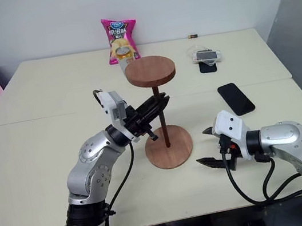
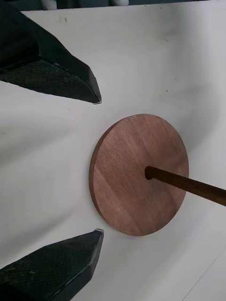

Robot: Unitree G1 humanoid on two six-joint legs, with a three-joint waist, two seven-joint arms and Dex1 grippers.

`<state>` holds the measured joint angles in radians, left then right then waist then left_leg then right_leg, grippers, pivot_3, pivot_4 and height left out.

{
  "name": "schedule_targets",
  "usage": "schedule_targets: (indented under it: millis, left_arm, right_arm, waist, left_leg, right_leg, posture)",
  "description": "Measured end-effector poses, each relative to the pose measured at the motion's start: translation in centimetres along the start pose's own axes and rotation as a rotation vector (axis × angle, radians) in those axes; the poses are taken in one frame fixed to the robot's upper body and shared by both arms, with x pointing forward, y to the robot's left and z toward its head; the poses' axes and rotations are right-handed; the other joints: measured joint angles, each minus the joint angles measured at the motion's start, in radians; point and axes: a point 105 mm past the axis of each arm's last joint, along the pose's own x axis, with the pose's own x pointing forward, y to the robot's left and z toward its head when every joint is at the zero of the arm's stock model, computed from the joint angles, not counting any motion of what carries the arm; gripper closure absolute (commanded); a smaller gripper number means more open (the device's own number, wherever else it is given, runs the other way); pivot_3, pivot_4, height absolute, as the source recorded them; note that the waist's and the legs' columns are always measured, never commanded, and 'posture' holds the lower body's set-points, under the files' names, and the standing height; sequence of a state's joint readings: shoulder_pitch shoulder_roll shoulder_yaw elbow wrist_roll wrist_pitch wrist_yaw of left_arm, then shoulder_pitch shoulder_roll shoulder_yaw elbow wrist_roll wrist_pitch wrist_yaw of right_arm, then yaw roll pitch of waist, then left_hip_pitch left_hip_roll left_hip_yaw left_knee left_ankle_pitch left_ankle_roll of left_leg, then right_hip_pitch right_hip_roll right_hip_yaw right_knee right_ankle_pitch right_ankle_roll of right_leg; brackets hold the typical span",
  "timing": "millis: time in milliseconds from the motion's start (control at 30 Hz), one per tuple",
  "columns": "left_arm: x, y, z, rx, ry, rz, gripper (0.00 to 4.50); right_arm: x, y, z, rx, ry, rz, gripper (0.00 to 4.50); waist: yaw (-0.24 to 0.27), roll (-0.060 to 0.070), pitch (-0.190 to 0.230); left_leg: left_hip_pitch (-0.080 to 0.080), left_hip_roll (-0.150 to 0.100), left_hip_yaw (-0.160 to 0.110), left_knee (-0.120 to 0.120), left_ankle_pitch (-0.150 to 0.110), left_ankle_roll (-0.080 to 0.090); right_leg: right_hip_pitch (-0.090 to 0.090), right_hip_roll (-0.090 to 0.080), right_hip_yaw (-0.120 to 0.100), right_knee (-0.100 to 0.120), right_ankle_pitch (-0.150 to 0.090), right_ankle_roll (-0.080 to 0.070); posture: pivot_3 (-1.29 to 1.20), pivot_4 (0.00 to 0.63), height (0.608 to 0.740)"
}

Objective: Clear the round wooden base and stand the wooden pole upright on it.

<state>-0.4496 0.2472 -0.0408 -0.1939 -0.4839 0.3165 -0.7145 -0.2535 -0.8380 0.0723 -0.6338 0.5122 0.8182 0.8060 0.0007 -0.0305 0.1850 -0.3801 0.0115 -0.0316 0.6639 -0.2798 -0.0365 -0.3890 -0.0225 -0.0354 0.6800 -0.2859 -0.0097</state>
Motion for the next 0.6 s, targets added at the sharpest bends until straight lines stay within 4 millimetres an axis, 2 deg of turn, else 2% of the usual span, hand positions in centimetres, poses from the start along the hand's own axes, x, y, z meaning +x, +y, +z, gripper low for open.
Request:
schedule_targets:
  millis: [600]
  left_arm:
    - [0.07,-0.24,-0.4,0.041,-0.016,-0.016,4.24]
  right_arm:
    - [0.13,0.22,-0.18,0.006,0.004,0.011,0.0]
  waist:
    - [0.0,0.0,0.0]
  left_leg:
    - [0.0,0.0,0.0,0.0,0.0,0.0]
  right_leg:
    - [0.0,0.0,0.0,0.0,0.0,0.0]
  posture:
    - [0.0,0.15,0.74]
